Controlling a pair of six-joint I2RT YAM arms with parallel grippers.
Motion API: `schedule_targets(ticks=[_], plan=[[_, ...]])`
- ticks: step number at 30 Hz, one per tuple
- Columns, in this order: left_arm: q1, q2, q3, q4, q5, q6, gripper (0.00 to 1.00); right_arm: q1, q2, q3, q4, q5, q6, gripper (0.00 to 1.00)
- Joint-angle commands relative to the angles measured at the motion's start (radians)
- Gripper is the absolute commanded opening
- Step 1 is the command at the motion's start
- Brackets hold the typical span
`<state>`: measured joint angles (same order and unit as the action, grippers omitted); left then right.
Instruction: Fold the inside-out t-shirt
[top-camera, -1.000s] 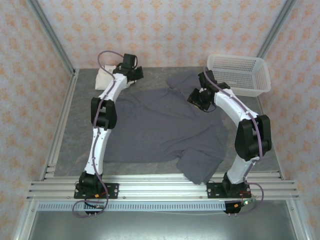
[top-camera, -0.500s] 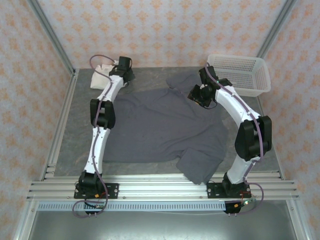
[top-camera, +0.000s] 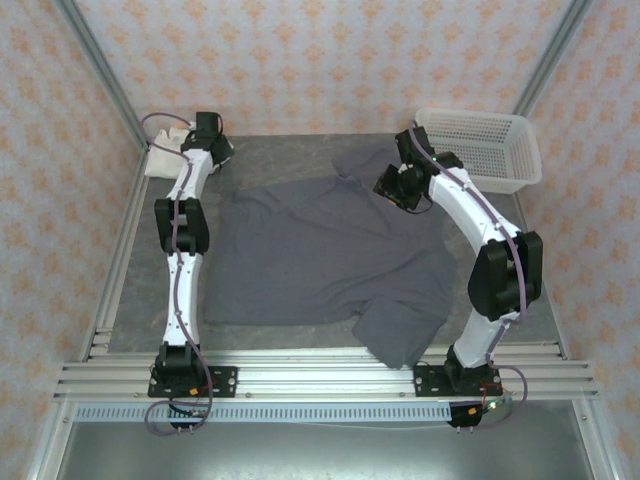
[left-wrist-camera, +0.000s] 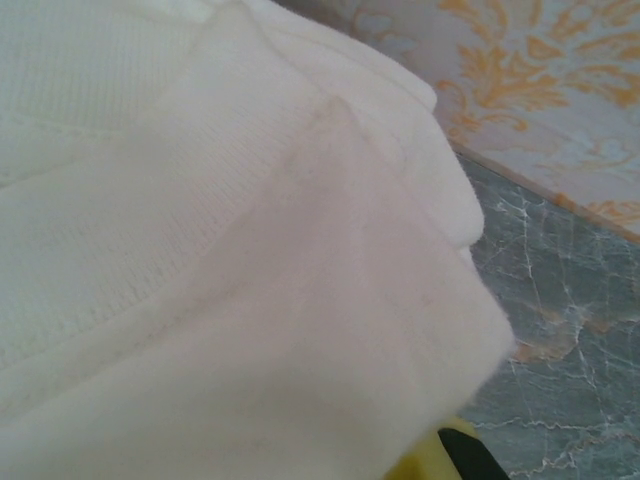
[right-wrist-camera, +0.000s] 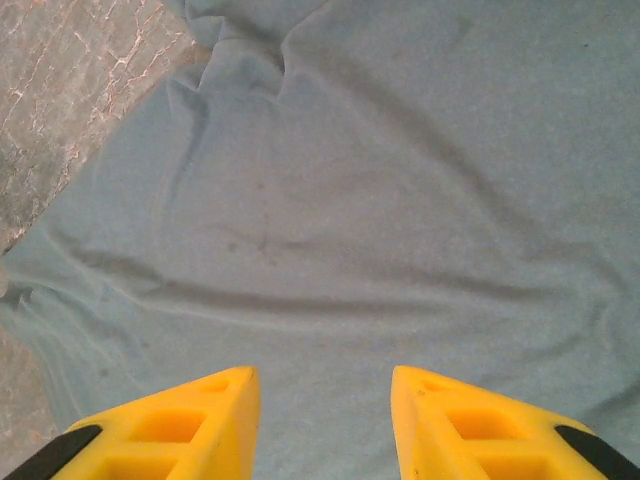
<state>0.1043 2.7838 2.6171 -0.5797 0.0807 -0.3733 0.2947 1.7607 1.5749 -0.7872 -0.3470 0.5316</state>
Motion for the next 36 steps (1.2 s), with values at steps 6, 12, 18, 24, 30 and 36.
schedule_targets(ticks=[6,12,18,24,30,36], plan=[[-0.047,-0.386,-0.201,0.008,0.162,-0.056,0.47,0.038,0.02,-0.023,-0.012,0.099,-0.018,0.4],[-0.066,-0.424,-0.228,-0.33,0.091,0.023,0.47,0.053,0.033,-0.111,0.05,0.09,-0.004,0.41],[-0.053,-0.409,-0.326,-0.351,0.13,0.122,0.47,0.053,0.028,-0.122,0.06,0.072,-0.029,0.52],[-0.057,-0.305,-0.269,-0.508,0.228,0.153,0.5,0.051,0.033,-0.161,0.058,0.086,-0.025,0.56],[-0.057,-0.335,-0.429,-0.47,0.184,0.131,0.5,0.051,0.072,-0.141,0.046,0.071,-0.013,0.55],[-0.056,-0.264,-0.409,-0.449,0.155,0.121,0.39,0.051,0.082,-0.138,0.041,0.078,-0.014,0.54]])
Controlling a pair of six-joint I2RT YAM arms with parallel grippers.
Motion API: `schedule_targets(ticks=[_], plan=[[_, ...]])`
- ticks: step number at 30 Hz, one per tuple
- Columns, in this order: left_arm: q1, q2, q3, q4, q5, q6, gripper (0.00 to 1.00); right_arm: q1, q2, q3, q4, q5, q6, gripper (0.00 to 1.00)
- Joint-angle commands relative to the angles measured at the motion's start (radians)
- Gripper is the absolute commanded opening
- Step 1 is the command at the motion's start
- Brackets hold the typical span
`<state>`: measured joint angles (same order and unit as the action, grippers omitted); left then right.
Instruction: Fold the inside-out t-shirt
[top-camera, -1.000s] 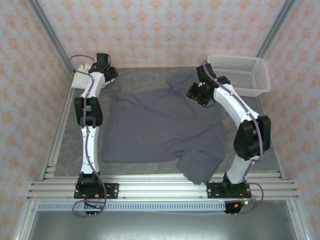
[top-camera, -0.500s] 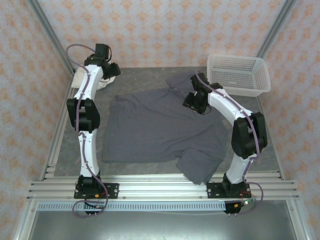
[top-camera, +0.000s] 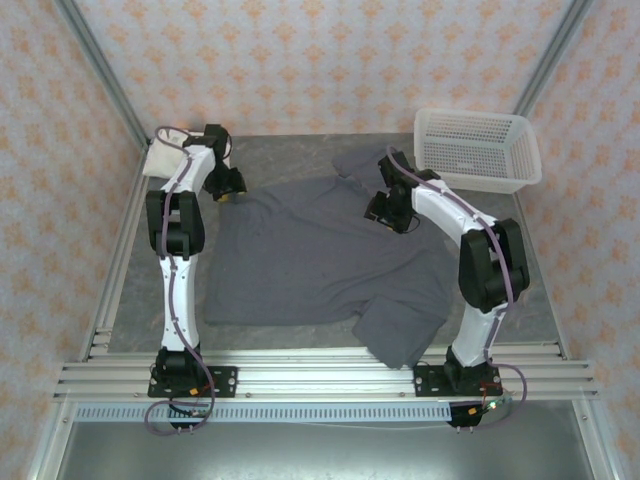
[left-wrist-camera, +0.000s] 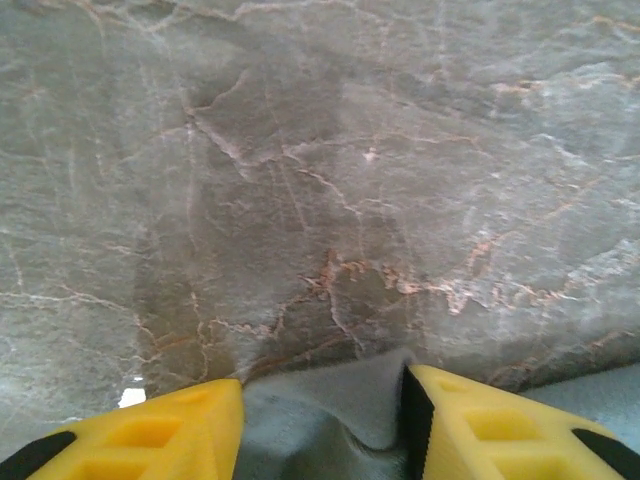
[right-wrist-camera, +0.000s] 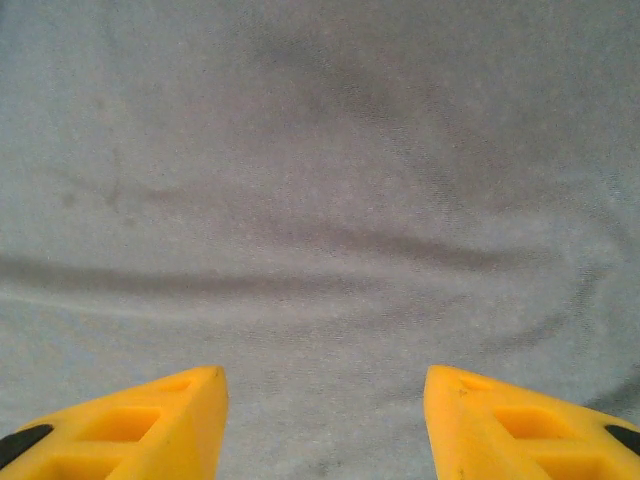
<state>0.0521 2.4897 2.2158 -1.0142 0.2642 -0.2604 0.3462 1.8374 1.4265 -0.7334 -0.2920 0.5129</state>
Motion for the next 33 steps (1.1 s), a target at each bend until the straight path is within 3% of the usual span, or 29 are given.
schedule_targets(ticks=[1,4,5,7,8,13,18,25,27,33], plan=[[-0.003,0.037,-0.003,-0.007,-0.016,0.003,0.31,-0.001,0.003,-0.003,-0.011,0.039,0.011,0.54],[0.004,0.041,0.01,0.015,0.025,-0.022,0.07,-0.018,0.006,-0.058,-0.016,0.107,0.07,0.53],[0.006,0.031,0.018,0.009,0.023,-0.025,0.0,-0.026,0.009,-0.081,-0.017,0.112,0.087,0.45],[0.008,-0.017,0.014,0.014,0.007,-0.019,0.0,-0.029,0.007,-0.142,-0.007,0.123,0.119,0.29],[0.008,-0.052,0.006,0.021,0.006,-0.012,0.0,-0.029,0.002,-0.184,0.009,0.114,0.138,0.27],[-0.003,-0.255,-0.139,0.064,-0.024,-0.016,0.0,-0.019,0.001,-0.312,0.057,0.097,0.175,0.23],[-0.05,-0.429,-0.44,0.124,-0.115,-0.07,0.0,-0.017,0.015,-0.339,0.058,0.083,0.185,0.24],[-0.186,-0.56,-0.897,0.364,-0.205,-0.164,0.04,0.016,-0.04,-0.043,0.107,0.168,0.02,0.43],[-0.199,-0.574,-0.963,0.398,-0.221,-0.196,0.09,0.033,0.018,0.086,0.125,0.175,-0.019,0.45],[-0.186,-0.819,-1.164,0.534,-0.265,-0.224,0.26,0.112,0.265,0.422,0.147,0.111,-0.041,0.45]])
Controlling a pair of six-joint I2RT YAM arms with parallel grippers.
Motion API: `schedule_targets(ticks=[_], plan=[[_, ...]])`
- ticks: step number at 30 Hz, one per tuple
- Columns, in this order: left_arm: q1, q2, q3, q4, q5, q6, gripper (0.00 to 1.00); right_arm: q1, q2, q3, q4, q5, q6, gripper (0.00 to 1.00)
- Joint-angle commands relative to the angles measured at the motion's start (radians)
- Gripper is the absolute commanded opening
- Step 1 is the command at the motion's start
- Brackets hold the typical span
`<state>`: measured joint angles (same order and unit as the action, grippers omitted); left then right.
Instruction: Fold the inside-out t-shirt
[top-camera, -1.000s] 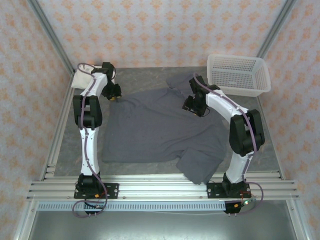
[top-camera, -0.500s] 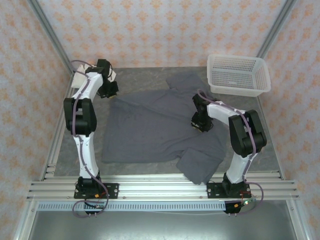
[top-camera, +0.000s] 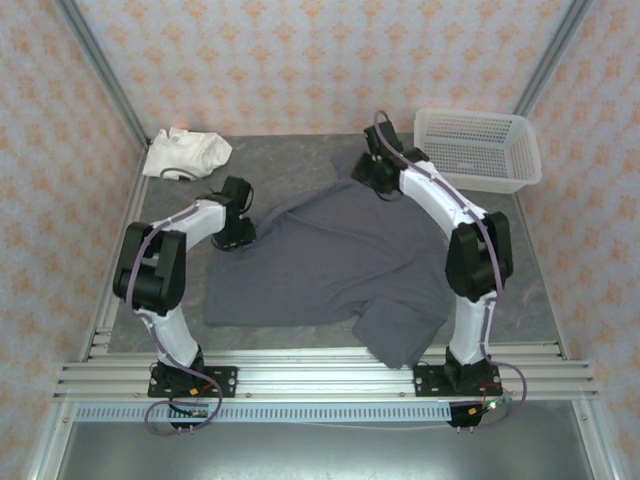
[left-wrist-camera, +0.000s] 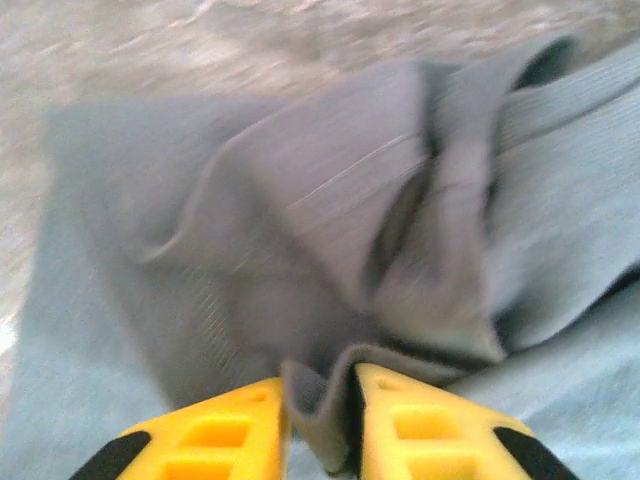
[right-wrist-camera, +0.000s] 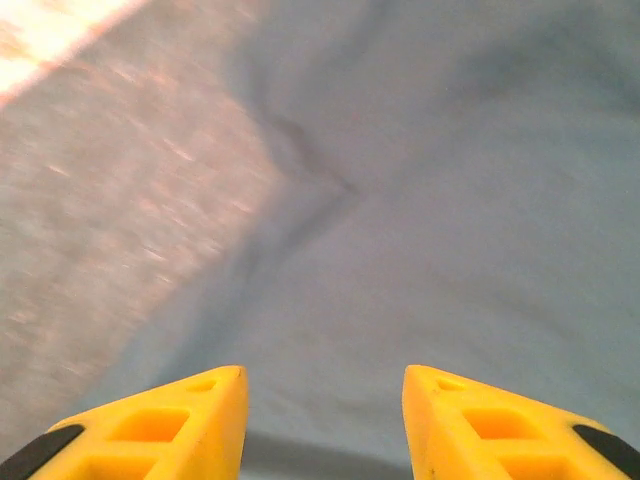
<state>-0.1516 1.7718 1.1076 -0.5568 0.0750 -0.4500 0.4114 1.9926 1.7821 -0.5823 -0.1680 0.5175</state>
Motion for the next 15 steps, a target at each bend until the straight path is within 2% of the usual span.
schedule_targets(ticks=[1,3,5,9,12,15], plan=[[0.026,-0.152,-0.072,0.088,-0.087,-0.033,0.3,0.069,0.143,0.101,0.001,-0.014,-0.055,0.46],[0.04,-0.235,-0.075,0.081,-0.114,-0.028,0.39,0.107,0.193,0.149,0.01,-0.025,-0.077,0.49],[0.063,-0.28,-0.055,0.057,-0.111,-0.018,0.42,0.145,0.235,0.18,0.017,-0.015,-0.112,0.52],[0.11,-0.225,0.012,0.028,0.043,-0.023,0.42,0.178,0.298,0.201,0.047,-0.044,-0.134,0.53],[0.113,-0.155,0.036,0.023,0.096,-0.026,0.43,0.19,0.344,0.224,0.087,-0.143,-0.16,0.56],[0.12,-0.093,0.048,0.064,0.21,-0.017,0.45,0.194,0.411,0.31,0.038,-0.204,-0.157,0.57]])
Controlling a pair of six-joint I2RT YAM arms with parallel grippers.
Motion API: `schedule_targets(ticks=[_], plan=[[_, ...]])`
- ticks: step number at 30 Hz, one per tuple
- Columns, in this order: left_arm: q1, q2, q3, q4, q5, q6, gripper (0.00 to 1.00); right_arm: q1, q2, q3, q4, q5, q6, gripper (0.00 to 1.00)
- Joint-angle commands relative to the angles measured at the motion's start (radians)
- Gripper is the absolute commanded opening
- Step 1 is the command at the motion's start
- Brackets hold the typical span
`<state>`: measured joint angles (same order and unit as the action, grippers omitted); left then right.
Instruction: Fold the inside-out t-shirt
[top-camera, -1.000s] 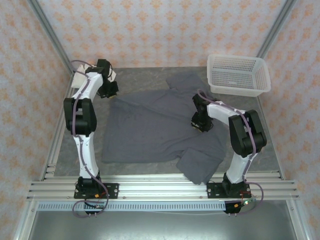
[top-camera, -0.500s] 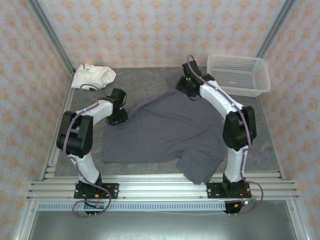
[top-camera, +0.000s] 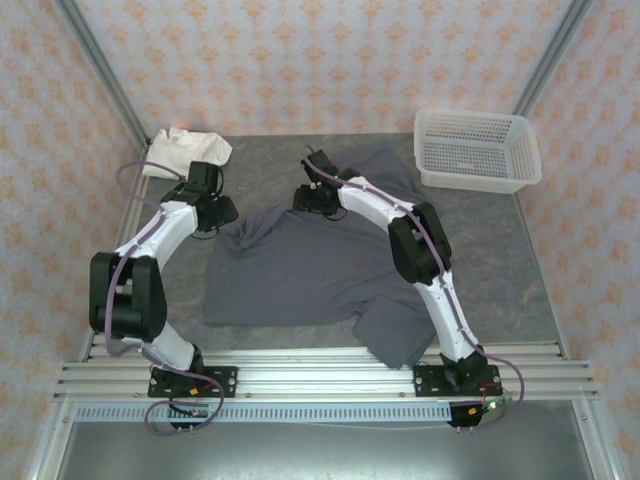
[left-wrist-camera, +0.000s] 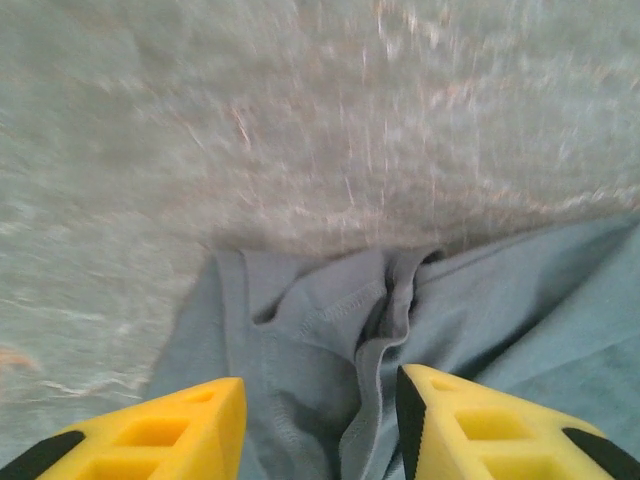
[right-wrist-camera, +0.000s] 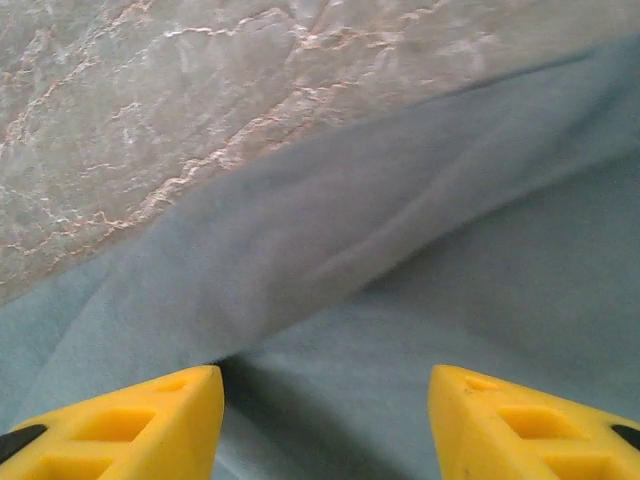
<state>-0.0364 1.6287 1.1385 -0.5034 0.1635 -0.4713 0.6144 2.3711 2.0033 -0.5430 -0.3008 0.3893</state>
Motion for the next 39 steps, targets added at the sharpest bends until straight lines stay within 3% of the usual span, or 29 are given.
schedule_targets(ticks=[1,4,7,13,15,17,21,28,33,39], plan=[[0.004,0.067,0.021,0.035,0.174,0.006,0.46,-0.007,0.051,0.12,-0.033,-0.065,-0.028,0.57],[-0.006,0.109,0.035,0.086,0.279,0.005,0.46,-0.003,0.068,0.147,-0.065,-0.061,-0.027,0.56],[-0.017,0.158,0.058,0.04,0.236,0.027,0.41,-0.004,0.054,0.134,-0.075,-0.047,-0.024,0.56],[-0.011,0.185,0.07,0.008,0.137,0.024,0.08,-0.004,0.043,0.129,-0.115,0.034,-0.021,0.55],[-0.009,0.175,0.093,-0.001,0.114,0.03,0.04,-0.007,0.052,0.129,-0.138,0.113,-0.018,0.55],[0.002,0.162,0.132,-0.001,0.099,0.033,0.04,-0.021,0.061,0.123,-0.162,0.191,0.002,0.54],[0.038,0.2,0.3,0.0,0.075,0.04,0.01,-0.068,0.037,0.068,-0.155,0.192,0.031,0.54],[0.111,0.491,0.609,0.037,0.079,0.038,0.0,-0.084,-0.052,0.045,-0.115,0.061,0.041,0.55],[0.156,0.675,0.79,-0.004,0.137,-0.008,0.0,-0.09,-0.096,0.035,-0.154,0.068,0.047,0.55],[0.176,0.783,0.933,0.012,0.169,-0.017,0.0,-0.103,-0.211,-0.073,-0.141,0.114,0.062,0.55]])
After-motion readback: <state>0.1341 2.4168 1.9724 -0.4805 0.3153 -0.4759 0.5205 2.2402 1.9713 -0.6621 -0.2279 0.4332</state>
